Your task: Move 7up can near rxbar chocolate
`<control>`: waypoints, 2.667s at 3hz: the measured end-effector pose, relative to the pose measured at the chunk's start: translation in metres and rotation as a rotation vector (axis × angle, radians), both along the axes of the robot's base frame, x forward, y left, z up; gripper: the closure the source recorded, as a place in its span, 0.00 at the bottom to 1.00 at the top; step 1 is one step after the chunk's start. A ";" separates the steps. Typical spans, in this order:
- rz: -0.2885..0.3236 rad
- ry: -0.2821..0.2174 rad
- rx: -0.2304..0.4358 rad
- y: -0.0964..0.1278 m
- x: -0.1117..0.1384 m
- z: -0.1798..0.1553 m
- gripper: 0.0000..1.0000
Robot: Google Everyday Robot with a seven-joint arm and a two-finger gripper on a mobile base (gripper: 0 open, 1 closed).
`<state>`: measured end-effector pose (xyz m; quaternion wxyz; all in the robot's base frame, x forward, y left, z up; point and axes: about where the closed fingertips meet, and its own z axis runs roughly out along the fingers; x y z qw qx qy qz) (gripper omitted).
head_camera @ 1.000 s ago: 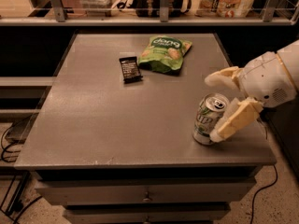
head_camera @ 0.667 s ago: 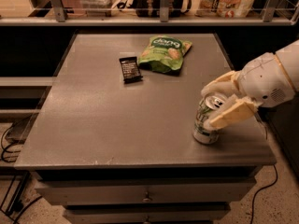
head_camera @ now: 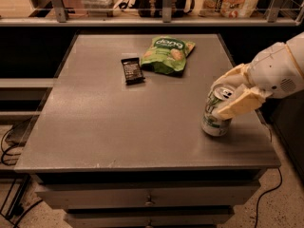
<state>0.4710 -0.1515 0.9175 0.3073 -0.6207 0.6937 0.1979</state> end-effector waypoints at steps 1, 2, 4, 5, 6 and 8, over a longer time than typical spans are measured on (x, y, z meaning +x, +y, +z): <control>-0.036 -0.068 -0.017 0.003 0.028 0.042 1.00; -0.036 -0.068 -0.017 0.003 0.028 0.042 1.00; -0.028 -0.095 0.068 0.073 0.056 0.028 1.00; 0.006 -0.108 0.098 0.115 0.081 0.029 1.00; 0.036 -0.096 0.112 0.148 0.111 0.026 1.00; 0.039 -0.073 0.098 0.176 0.164 0.019 0.96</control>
Offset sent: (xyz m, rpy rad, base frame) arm 0.0212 0.0013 0.0292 -0.0180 -0.0445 -0.0304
